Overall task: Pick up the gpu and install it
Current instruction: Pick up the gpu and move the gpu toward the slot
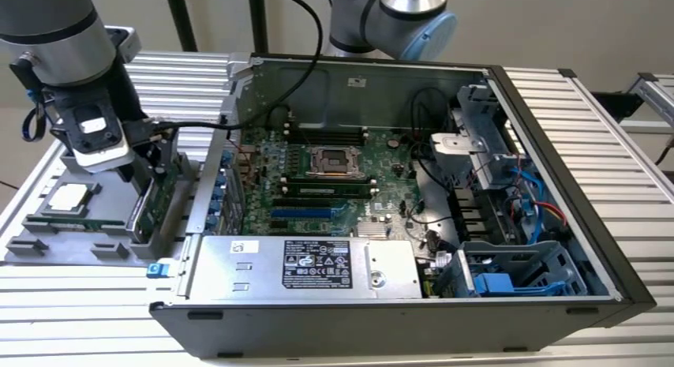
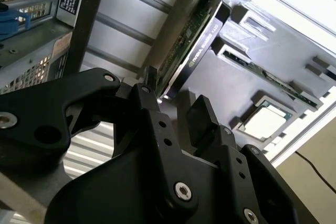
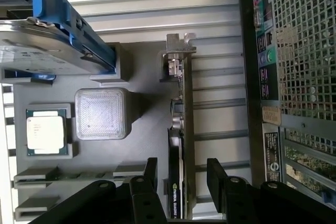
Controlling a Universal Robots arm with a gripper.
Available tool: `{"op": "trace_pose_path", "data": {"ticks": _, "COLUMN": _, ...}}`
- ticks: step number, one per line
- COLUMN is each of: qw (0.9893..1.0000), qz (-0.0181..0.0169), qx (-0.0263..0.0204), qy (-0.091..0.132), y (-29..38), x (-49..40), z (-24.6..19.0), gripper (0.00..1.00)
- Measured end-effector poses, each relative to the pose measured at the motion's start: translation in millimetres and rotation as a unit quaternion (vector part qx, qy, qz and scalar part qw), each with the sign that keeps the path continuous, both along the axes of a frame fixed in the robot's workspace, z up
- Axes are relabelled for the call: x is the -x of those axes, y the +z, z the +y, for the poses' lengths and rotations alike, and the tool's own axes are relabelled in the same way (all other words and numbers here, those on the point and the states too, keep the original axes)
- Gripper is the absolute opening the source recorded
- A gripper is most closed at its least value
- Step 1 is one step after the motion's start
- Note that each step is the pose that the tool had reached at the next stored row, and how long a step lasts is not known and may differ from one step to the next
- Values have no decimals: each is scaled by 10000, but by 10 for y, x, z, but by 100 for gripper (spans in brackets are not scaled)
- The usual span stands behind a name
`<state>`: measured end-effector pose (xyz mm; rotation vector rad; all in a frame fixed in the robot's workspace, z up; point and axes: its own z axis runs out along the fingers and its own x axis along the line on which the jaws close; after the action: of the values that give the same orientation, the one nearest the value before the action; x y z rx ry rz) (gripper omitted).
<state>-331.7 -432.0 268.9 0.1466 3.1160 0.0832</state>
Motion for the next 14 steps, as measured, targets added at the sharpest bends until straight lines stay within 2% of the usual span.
{"op": "trace_pose_path", "data": {"ticks": 14, "qw": 10000, "qz": 0, "qx": 1, "qy": 0, "y": -100, "x": 9, "z": 0, "gripper": 100}}
